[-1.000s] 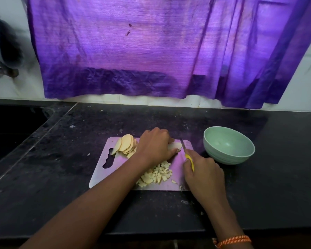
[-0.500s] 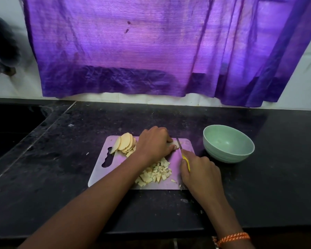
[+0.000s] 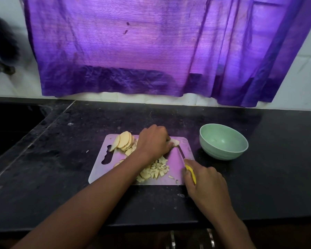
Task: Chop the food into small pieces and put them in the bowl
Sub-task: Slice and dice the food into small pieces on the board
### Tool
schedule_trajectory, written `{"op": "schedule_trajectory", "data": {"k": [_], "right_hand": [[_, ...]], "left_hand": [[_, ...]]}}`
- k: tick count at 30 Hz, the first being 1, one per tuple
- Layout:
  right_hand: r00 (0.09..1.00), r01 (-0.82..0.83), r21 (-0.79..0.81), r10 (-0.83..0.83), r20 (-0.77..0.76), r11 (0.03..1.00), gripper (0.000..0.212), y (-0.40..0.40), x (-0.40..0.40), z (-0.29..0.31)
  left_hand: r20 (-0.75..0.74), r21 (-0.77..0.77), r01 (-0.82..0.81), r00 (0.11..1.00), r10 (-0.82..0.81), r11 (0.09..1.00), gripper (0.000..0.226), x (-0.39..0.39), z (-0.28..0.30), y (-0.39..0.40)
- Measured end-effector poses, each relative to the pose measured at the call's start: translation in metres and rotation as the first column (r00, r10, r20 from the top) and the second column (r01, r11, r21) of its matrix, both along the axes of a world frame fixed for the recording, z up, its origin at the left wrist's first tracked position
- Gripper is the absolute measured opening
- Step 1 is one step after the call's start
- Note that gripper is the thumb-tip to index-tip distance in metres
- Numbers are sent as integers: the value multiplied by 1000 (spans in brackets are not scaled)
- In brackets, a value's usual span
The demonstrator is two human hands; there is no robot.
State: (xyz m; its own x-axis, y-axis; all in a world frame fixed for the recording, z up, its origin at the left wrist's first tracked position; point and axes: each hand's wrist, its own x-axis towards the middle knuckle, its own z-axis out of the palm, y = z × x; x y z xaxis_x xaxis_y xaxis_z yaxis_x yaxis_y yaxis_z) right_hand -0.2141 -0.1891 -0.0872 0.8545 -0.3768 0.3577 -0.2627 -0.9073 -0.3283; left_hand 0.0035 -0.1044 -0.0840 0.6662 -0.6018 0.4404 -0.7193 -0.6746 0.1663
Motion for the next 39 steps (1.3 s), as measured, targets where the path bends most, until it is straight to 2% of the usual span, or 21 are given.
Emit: {"op": "schedule_trajectory", "data": {"k": [7, 12, 20, 24, 28, 34, 39], "right_hand": [[997, 30, 39, -33, 76, 999, 48, 3, 10, 8], [999, 28, -50, -30, -35, 998, 44, 3, 41, 13], [996, 25, -102, -33, -77, 994, 40, 5, 53, 14], [997, 22, -63, -27, -74, 998, 39, 7, 47, 15], [997, 27, -42, -30, -66, 999, 43, 12, 26, 12], [999, 15, 9, -15, -29, 1000, 46, 17, -5, 5], [997, 12, 65, -16, 70, 998, 48, 13, 4, 9]], "left_hand": [[-21, 1, -8, 1000, 8, 1000, 41, 5, -1, 5], [-49, -8, -12, 999, 12, 1000, 43, 9, -2, 7], [-88, -41, -22, 996, 18, 999, 34, 7, -3, 3], [-89, -44, -37, 995, 33, 998, 31, -2, 2, 2], [-69, -32, -33, 997, 31, 999, 39, -3, 5, 3], [47, -11, -33, 998, 33, 999, 36, -9, 7, 6], [-17, 14, -15, 1000, 15, 1000, 35, 6, 6, 18]]}}
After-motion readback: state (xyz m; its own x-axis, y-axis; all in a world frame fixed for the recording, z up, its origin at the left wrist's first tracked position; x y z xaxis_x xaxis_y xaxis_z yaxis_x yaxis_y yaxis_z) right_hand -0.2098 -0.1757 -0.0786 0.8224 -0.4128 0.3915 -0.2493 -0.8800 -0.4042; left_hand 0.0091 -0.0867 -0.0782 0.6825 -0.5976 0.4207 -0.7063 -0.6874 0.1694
